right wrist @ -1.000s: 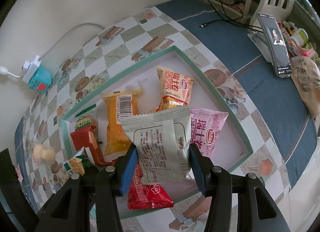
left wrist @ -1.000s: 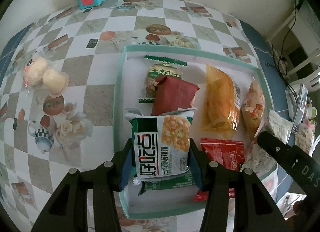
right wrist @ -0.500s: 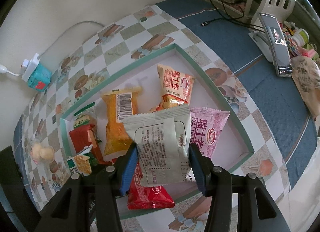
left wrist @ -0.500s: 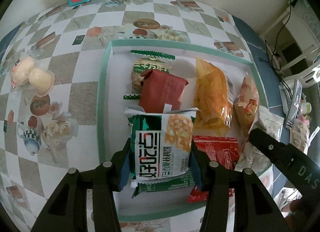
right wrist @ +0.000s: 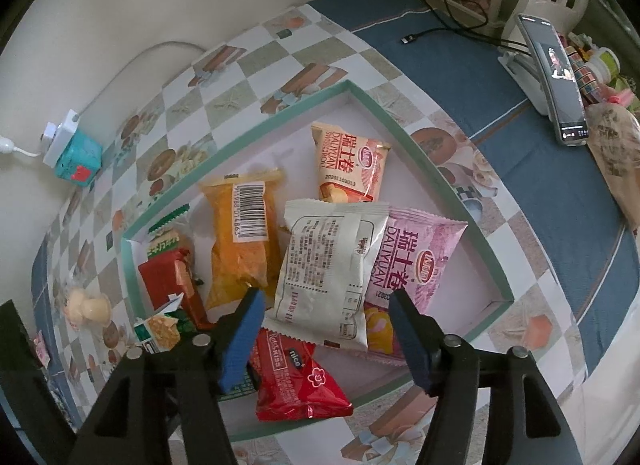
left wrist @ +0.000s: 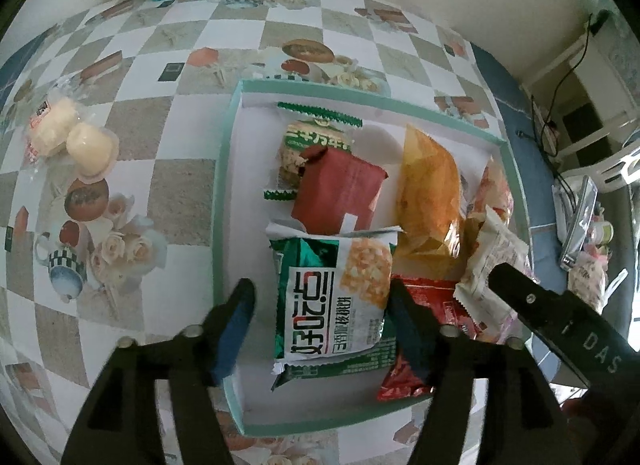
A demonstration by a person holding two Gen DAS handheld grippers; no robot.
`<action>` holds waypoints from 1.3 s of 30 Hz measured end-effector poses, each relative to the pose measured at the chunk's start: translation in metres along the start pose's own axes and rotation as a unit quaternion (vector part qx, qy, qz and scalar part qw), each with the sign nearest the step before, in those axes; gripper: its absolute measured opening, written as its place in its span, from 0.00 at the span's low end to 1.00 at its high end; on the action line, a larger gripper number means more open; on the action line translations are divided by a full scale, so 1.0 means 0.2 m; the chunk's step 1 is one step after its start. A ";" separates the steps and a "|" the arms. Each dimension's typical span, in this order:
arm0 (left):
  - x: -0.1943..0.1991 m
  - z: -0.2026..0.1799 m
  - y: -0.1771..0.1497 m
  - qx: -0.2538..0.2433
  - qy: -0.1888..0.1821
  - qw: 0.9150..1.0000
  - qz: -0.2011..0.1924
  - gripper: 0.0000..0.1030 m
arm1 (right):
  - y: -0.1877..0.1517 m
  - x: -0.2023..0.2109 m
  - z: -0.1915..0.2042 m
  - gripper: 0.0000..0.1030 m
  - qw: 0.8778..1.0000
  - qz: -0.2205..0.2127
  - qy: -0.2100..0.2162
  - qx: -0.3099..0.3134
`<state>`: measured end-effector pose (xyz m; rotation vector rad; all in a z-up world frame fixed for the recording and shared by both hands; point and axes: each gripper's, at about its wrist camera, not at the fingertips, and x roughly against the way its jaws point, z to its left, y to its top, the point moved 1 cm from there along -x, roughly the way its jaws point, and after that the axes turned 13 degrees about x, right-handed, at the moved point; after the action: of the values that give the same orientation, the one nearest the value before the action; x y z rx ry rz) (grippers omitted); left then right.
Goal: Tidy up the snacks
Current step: 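Open both grippers to drop the packets into the tray, then move both open grippers back to the wrapped buns on the table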
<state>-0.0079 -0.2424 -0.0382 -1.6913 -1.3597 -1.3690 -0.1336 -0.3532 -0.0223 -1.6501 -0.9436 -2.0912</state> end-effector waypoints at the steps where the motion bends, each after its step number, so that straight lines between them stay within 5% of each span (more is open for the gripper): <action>1: 0.01 0.00 0.00 0.002 -0.005 1.000 -0.001 0.73 | 0.00 0.00 0.00 0.71 1.000 -0.001 0.000 0.001; 11: 0.09 0.09 0.05 0.035 -0.005 0.999 -0.017 0.81 | 0.01 0.01 0.01 0.97 1.000 -0.010 0.002 0.000; 21: 0.19 0.23 0.10 0.086 -0.018 0.995 -0.038 0.87 | 0.01 0.02 0.06 1.00 1.000 -0.014 0.005 0.017; 22: 0.20 0.25 0.11 0.093 -0.012 0.995 -0.044 0.94 | 0.01 0.02 0.07 1.00 1.000 -0.015 0.005 0.022; 30: 0.27 0.47 0.15 0.127 0.091 0.984 -0.081 0.95 | -0.01 0.03 0.18 1.00 0.998 -0.014 -0.004 0.055; 39: 0.34 0.76 0.16 0.173 0.196 0.961 -0.088 0.95 | -0.05 0.07 0.40 1.00 0.992 -0.026 -0.019 0.120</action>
<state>0.0738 -0.0954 -0.0165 -1.0271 -1.4349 -1.3746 -0.0843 -0.2910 -0.0034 -1.5611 -1.2101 -1.8967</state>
